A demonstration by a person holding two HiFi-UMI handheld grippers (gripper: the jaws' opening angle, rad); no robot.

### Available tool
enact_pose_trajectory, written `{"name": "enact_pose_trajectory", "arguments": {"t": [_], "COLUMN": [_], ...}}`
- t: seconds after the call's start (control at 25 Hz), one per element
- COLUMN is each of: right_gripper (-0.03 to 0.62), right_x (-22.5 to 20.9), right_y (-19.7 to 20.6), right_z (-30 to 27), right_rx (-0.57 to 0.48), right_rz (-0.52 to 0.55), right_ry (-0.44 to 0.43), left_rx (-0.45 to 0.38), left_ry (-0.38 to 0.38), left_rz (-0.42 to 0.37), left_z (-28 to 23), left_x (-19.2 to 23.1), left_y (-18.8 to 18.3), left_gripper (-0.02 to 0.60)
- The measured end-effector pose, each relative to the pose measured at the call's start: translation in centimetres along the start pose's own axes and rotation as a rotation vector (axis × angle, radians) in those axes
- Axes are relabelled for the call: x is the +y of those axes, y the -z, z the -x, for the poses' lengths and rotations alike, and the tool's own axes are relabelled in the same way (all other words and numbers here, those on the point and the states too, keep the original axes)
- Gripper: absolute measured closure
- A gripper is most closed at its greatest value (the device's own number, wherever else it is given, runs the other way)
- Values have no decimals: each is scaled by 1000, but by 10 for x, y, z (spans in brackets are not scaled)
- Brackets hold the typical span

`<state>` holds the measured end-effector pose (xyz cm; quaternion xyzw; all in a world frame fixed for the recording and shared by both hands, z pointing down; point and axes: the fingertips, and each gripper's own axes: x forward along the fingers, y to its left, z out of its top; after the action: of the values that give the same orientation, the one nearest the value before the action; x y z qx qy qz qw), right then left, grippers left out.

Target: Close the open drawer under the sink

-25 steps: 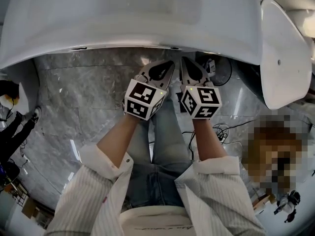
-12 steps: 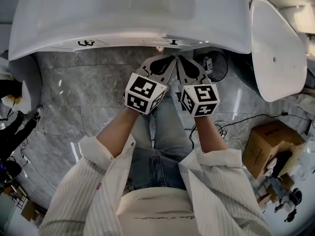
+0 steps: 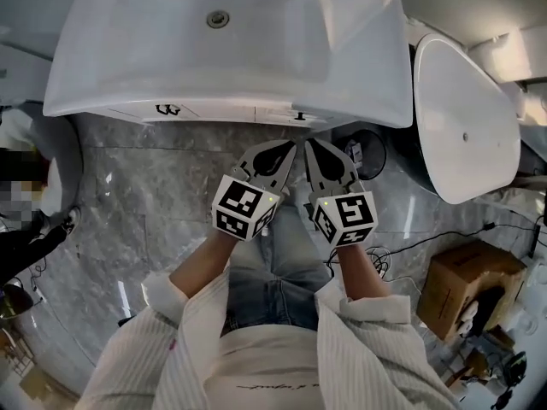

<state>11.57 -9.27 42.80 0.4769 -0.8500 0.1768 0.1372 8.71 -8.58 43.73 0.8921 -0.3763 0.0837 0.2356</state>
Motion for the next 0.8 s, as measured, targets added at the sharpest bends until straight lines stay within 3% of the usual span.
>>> {"name": "enact_pose_trajectory", "arguments": {"t": [0.24, 0.36, 0.56, 0.8], "right_gripper": [585, 585, 584, 583], "right_x": [-2, -3, -11, -6], "right_y": [-43, -68, -111, -143], "right_z": [24, 40, 55, 71], "right_rx": [-70, -103, -158, -167], "right_rz": [3, 22, 94, 92], "right_ry": [-12, -21, -30, -95], "left_rx": [-65, -109, -153, -187], "left_ry": [-70, -69, -53, -31], "left_rz": [31, 64, 22, -18], "left_z": [12, 20, 20, 26], "left_x": [-8, -19, -35, -62], "left_y": [-49, -75, -124, -166], "left_gripper": [566, 566, 566, 566]}}
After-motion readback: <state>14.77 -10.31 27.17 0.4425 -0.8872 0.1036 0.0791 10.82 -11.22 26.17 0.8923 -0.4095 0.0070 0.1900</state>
